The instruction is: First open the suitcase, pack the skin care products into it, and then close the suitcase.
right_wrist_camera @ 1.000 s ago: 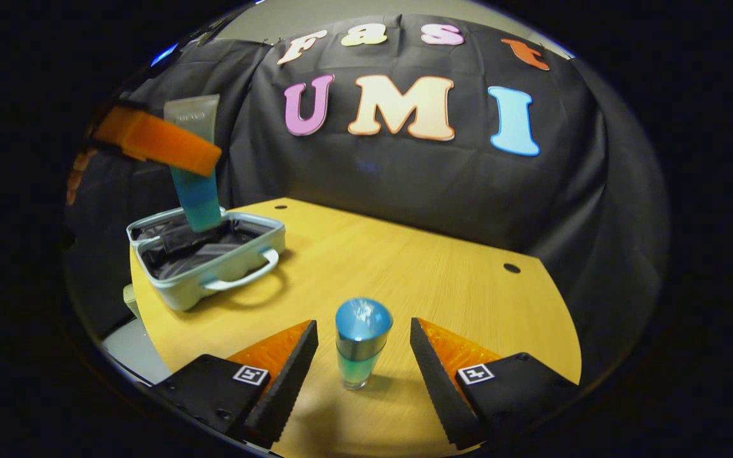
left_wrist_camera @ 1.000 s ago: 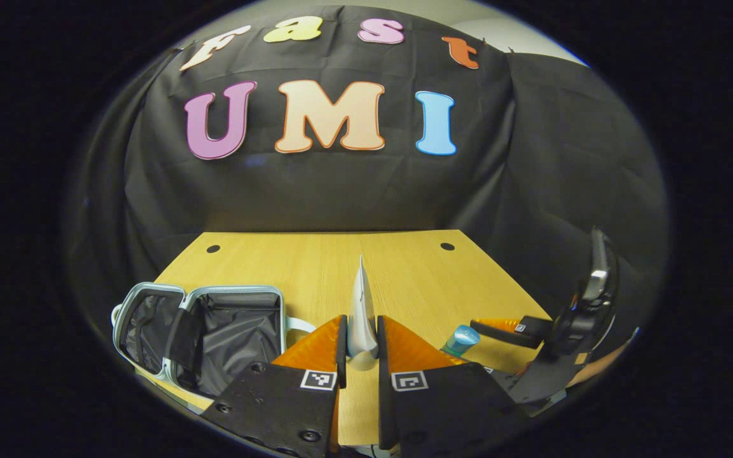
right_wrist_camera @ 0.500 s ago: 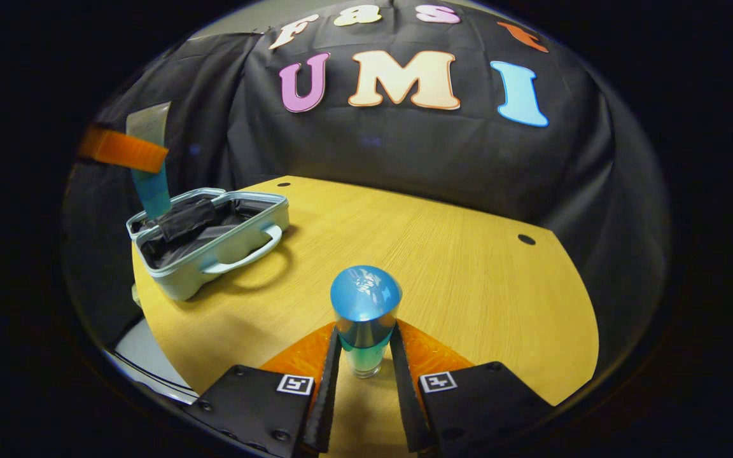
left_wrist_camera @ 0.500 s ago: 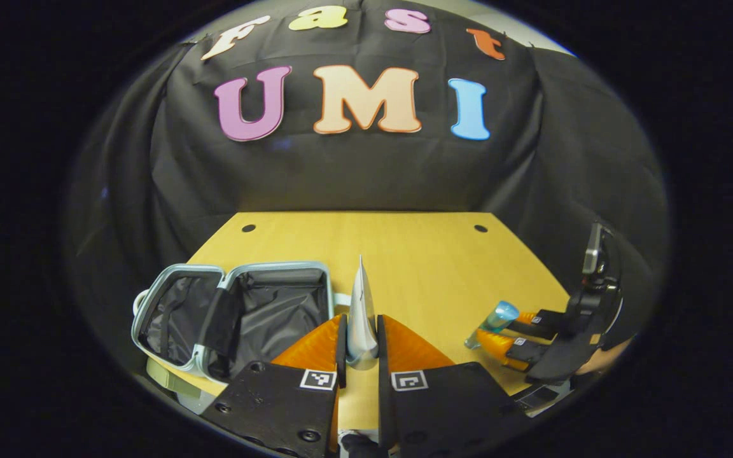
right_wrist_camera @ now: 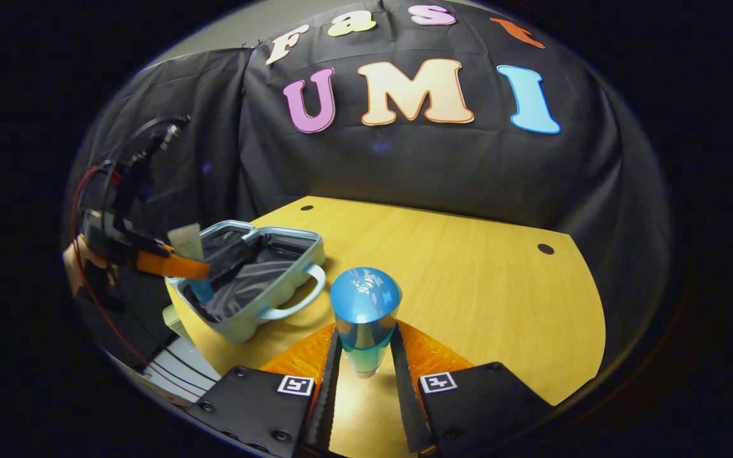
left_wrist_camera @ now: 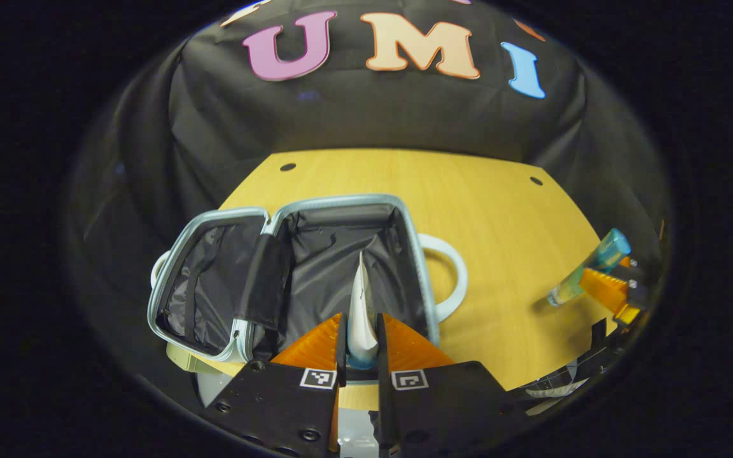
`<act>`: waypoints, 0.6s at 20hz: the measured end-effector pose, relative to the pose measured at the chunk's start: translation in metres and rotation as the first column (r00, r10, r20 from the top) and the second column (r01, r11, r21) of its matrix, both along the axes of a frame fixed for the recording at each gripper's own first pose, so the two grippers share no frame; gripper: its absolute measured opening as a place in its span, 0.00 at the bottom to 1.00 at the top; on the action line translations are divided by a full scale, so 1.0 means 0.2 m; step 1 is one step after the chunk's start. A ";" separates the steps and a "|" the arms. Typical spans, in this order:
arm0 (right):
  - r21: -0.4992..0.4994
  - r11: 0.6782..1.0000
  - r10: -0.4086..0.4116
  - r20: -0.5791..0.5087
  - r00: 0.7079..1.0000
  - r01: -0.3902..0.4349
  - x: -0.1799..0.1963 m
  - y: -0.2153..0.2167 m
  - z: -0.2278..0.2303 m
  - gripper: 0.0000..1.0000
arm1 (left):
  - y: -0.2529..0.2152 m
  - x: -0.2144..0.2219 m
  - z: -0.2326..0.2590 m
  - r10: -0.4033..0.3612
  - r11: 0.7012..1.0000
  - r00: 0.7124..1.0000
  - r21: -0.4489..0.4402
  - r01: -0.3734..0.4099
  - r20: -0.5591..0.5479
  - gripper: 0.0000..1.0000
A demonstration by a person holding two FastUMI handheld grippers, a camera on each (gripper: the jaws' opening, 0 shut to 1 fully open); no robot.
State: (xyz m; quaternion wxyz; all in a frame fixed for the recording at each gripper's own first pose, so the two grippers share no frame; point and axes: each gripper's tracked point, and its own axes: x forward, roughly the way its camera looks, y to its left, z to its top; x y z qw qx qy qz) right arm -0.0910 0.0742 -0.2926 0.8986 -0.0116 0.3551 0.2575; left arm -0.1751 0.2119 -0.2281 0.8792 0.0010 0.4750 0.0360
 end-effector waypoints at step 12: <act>0.061 0.990 0.132 -0.078 0.988 -0.128 -0.19 0.50 0.14 0.46 | 0.16 0.12 -0.36 -0.017 0.995 0.991 -0.097 0.004 -0.134 0.18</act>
